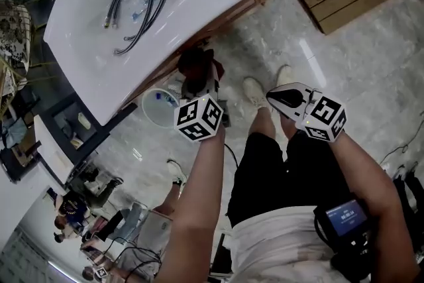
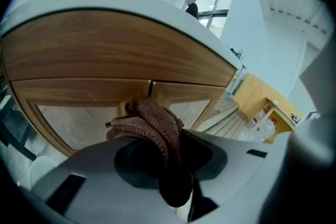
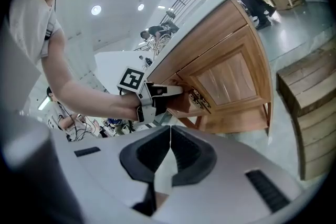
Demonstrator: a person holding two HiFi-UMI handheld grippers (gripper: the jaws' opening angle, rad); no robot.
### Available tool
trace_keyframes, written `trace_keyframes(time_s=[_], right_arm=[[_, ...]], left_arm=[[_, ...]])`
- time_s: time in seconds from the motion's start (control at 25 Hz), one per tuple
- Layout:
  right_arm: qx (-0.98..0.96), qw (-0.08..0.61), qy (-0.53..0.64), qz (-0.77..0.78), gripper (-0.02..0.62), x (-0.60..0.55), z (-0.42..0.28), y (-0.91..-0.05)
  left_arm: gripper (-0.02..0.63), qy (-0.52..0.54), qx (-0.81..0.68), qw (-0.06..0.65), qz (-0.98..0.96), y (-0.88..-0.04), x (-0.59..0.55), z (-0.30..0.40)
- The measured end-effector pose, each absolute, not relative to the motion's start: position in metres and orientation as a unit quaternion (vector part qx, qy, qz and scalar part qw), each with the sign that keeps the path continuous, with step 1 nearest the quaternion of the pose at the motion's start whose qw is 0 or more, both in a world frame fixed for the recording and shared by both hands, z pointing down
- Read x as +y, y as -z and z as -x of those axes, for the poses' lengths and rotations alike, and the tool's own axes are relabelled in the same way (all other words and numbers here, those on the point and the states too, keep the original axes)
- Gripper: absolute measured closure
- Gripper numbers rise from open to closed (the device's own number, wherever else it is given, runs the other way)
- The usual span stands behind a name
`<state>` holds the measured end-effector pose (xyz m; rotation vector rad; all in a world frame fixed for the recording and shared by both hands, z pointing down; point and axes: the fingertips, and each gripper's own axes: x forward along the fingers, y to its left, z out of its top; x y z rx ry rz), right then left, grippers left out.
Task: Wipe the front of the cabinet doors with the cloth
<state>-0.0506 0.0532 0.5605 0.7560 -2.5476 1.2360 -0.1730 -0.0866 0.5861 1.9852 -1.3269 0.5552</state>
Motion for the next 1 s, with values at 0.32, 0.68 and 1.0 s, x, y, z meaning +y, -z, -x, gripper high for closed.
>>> trace_keyframes(time_s=[0.32,0.68,1.0], right_arm=[[-0.863,0.139,-0.398,-0.278,0.581,0.056,0.068,-0.549],[-0.871,0.143,-0.367,-0.293,0.581,0.035,0.058,-0.539],[-0.883,0.159,-0.364,-0.251,0.581,0.041,0.023,-0.545]], left_arm=[[0.488,-0.181,-0.508,0.331,-0.775,-0.553,-0.102,0.185],[0.488,-0.183,-0.489,0.305,-0.796,-0.537,-0.113,0.166],[0.488,-0.2,-0.479,0.279,-0.808,-0.542,-0.126,0.105]])
